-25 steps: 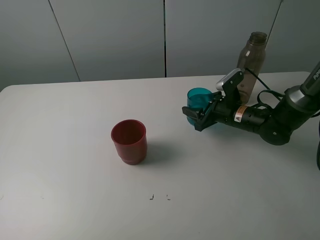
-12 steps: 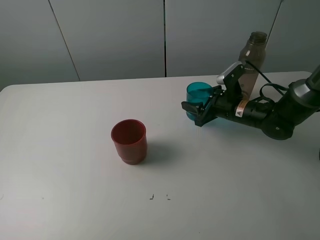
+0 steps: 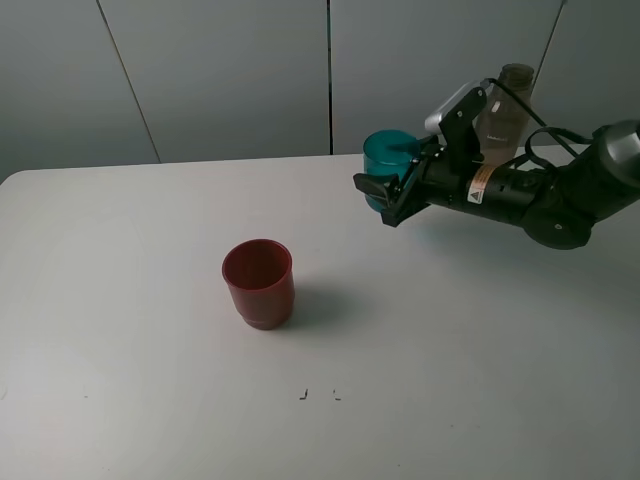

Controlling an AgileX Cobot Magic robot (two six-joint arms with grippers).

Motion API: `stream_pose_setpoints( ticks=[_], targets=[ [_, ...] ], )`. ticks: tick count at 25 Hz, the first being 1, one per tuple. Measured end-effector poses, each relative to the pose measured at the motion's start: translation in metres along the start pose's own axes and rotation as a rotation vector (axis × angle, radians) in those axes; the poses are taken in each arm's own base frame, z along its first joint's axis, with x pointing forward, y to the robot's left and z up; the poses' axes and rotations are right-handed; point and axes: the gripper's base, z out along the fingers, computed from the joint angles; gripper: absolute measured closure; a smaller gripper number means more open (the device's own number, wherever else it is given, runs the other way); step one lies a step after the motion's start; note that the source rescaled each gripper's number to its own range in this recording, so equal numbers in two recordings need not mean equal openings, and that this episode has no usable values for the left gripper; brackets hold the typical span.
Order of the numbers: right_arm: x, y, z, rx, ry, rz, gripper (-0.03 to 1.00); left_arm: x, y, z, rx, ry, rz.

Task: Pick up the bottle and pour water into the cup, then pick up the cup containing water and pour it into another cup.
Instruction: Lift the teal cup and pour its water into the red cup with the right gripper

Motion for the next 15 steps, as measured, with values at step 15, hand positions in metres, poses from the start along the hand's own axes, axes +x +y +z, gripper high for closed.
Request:
stream_pose_setpoints(
  ticks=[15],
  targets=[
    [-0.049, 0.015, 0.052, -0.065, -0.053, -0.109, 0.92, 0.000, 0.000, 0.000, 0.000, 0.000, 0.000]
  ],
)
